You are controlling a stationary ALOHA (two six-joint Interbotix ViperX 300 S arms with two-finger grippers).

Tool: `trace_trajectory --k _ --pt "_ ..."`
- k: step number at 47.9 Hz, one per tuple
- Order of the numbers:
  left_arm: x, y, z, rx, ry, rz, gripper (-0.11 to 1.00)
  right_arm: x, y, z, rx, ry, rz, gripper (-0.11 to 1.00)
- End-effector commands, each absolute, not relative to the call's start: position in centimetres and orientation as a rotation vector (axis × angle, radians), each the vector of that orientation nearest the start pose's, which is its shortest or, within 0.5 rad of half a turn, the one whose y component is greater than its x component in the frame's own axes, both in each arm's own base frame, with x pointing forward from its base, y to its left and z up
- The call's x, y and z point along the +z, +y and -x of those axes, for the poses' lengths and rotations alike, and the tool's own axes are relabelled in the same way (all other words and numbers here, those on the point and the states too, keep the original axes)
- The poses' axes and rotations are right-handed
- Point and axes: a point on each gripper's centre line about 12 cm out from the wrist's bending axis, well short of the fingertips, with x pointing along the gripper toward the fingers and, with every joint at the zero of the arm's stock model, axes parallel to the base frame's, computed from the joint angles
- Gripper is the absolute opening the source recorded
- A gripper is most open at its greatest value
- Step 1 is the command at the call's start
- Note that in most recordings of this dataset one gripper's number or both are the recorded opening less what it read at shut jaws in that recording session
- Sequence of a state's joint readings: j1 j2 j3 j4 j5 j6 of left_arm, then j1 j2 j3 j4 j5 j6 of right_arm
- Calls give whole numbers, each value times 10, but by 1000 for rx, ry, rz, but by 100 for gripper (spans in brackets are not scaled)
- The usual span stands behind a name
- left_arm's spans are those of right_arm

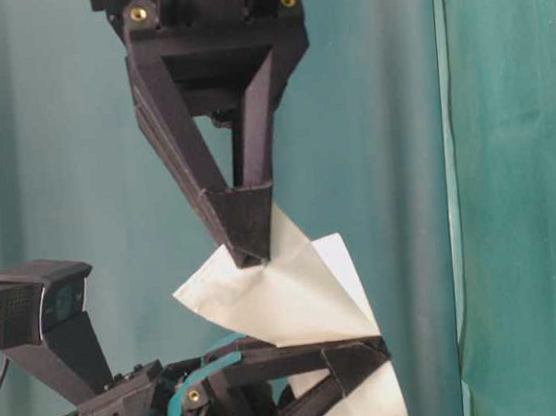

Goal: Peel off the duct tape with your right arm.

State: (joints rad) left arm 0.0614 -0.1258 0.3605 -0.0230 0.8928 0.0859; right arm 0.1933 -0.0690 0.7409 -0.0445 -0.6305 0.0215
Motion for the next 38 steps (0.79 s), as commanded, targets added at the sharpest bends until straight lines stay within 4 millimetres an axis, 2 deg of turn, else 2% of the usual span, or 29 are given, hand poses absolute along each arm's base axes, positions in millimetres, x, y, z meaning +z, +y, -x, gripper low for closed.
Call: trace_trajectory --k 1,38 --pt "263 43 -361 58 1119 10 21 258 112 -379 314 -28 28 -9" --pt "263 43 -358 56 1123 7 21 250 112 -377 316 -12 26 -9"
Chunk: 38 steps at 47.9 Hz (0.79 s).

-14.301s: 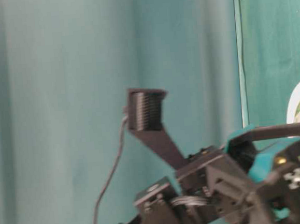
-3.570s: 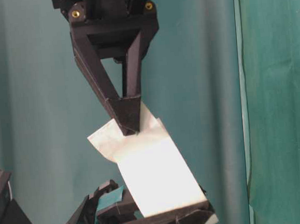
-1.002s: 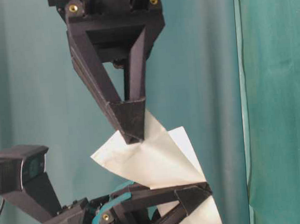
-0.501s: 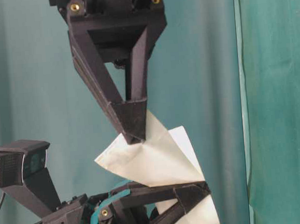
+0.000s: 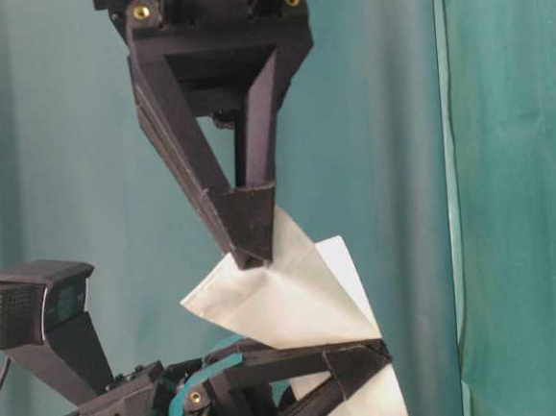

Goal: Peel off the duct tape with your right arm.

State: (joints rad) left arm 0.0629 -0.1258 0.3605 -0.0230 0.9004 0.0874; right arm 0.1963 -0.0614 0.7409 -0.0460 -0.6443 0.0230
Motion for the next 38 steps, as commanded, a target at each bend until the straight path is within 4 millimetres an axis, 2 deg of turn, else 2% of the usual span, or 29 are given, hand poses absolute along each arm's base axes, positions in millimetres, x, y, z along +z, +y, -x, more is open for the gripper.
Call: trace_trajectory --k 1,20,24,30,36,38 --pt "263 43 -359 56 1125 8 21 250 111 -377 315 -12 26 -9" --pt "262 43 -358 56 1126 8 21 247 111 -376 315 -1 25 -9" --pt "262 43 -358 55 1128 8 21 246 112 -375 317 0 25 -4" --pt "261 43 -358 55 1131 8 21 245 112 -375 319 5 27 14" --pt "260 43 -358 54 1133 7 21 245 113 -374 321 9 28 49" --pt "259 43 -358 54 1134 7 21 245 112 -373 321 11 28 56"
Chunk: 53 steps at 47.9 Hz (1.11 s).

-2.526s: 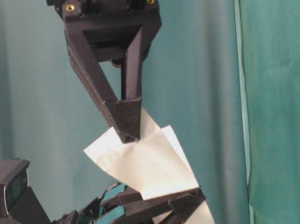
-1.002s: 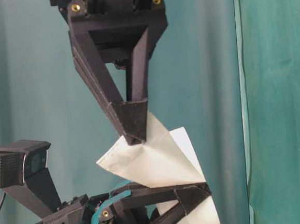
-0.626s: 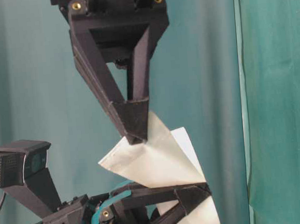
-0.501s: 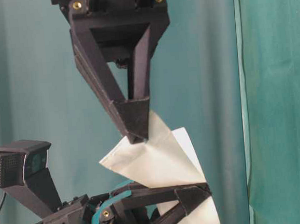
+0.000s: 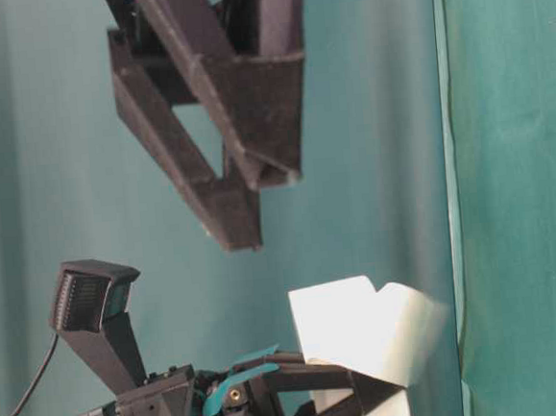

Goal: Peel off the duct tape with your right arm.

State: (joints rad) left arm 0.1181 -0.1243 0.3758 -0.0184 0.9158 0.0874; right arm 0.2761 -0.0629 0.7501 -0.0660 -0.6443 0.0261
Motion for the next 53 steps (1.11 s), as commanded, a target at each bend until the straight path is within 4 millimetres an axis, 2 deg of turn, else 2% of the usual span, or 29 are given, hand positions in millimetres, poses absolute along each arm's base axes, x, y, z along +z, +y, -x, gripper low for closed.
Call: trace_trajectory --k 1,19,33,53 --pt "258 43 -357 54 1137 7 21 245 112 -373 320 11 27 56" --pt "252 38 -360 43 1137 0 21 251 110 -365 318 10 32 56" --pt "230 30 -370 22 1142 -13 21 252 105 -365 307 8 33 56" --pt "201 30 -380 23 1119 -16 21 253 103 -366 301 5 33 56"
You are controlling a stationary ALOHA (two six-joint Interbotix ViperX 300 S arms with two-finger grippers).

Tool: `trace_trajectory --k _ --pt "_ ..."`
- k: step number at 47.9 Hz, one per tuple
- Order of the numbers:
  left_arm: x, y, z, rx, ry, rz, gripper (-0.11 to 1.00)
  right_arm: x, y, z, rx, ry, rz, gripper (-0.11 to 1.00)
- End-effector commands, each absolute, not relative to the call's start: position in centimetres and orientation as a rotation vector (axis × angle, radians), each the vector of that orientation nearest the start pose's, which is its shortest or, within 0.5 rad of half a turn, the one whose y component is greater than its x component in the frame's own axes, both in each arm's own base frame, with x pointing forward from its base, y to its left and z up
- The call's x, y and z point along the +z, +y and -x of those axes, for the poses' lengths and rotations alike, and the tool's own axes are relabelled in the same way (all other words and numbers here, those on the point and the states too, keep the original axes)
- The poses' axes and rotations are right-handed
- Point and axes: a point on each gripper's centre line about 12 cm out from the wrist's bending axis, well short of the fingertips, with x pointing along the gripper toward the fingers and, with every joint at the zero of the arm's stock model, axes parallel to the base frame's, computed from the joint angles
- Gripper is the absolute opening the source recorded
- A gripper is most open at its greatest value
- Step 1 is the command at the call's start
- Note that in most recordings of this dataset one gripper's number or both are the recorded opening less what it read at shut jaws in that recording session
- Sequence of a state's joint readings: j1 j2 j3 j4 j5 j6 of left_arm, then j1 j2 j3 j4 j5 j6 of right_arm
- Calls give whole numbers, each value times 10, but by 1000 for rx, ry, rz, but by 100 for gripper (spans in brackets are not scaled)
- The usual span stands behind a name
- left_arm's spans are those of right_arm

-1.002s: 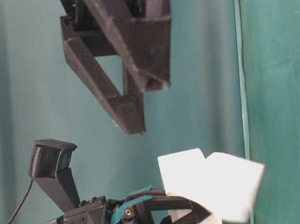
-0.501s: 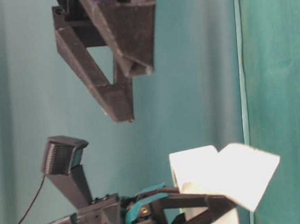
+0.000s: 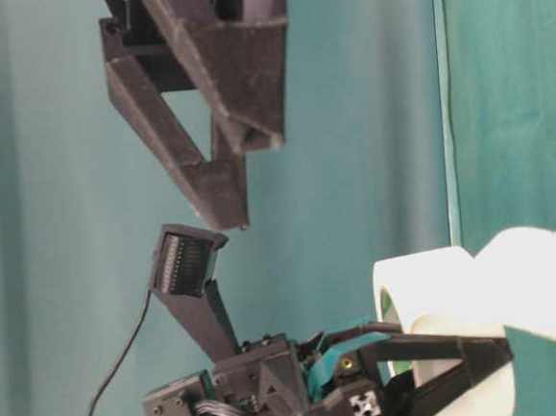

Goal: Peel off the duct tape with your right arm.

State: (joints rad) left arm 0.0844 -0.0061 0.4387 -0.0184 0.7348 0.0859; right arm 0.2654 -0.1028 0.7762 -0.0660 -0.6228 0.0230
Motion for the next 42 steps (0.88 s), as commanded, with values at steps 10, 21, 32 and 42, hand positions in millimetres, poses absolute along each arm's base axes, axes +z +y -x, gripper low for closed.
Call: trace_trajectory --k 10,21,32,42 --pt "185 31 -383 25 1096 -17 21 252 102 -366 297 9 32 55" --pt "165 31 -386 25 1120 -14 21 250 100 -365 294 13 32 56" --pt "154 31 -389 27 1131 -11 21 249 100 -365 295 16 34 55" --pt "144 30 -391 24 1134 -12 21 248 99 -364 293 18 33 55"
